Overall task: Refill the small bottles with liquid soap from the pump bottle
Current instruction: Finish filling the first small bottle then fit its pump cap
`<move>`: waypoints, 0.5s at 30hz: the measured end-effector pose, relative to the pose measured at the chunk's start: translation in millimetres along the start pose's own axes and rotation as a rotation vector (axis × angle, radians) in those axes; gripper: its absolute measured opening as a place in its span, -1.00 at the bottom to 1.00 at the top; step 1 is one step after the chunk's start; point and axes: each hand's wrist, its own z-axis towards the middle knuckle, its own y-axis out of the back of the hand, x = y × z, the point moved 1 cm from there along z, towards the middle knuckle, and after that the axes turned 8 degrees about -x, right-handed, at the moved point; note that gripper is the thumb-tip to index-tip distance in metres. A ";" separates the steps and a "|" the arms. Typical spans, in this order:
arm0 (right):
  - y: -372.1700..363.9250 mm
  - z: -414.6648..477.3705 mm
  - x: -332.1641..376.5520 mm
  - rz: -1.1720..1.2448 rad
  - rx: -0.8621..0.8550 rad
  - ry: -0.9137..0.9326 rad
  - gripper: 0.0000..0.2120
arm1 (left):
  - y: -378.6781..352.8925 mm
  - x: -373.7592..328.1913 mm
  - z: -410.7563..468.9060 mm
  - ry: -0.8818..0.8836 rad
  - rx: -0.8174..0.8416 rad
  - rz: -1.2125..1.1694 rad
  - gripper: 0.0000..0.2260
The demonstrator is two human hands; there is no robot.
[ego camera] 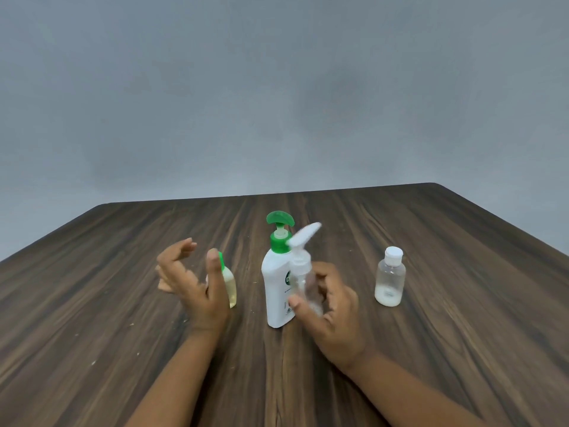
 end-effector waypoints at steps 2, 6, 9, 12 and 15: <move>-3.1 -0.8 -0.3 -0.024 0.089 0.025 -0.67 | 0.9 -12.4 -1.5 -0.240 -0.044 -0.140 -0.69; -5.2 1.9 -0.9 -0.055 0.153 0.085 -0.64 | -6.7 -22.3 -10.3 -0.488 0.074 -0.276 -0.63; -3.8 4.7 -2.3 -0.065 0.129 0.105 -0.65 | -10.5 -21.6 -12.8 -0.519 0.163 -0.324 -0.59; -3.1 6.1 -4.1 -0.027 0.093 0.123 -0.62 | -7.5 -20.6 -10.1 -0.580 0.203 -0.287 -0.64; -0.3 8.7 -4.2 -0.076 0.037 0.166 -0.60 | -5.1 -16.4 -5.5 -0.690 0.226 -0.013 -0.74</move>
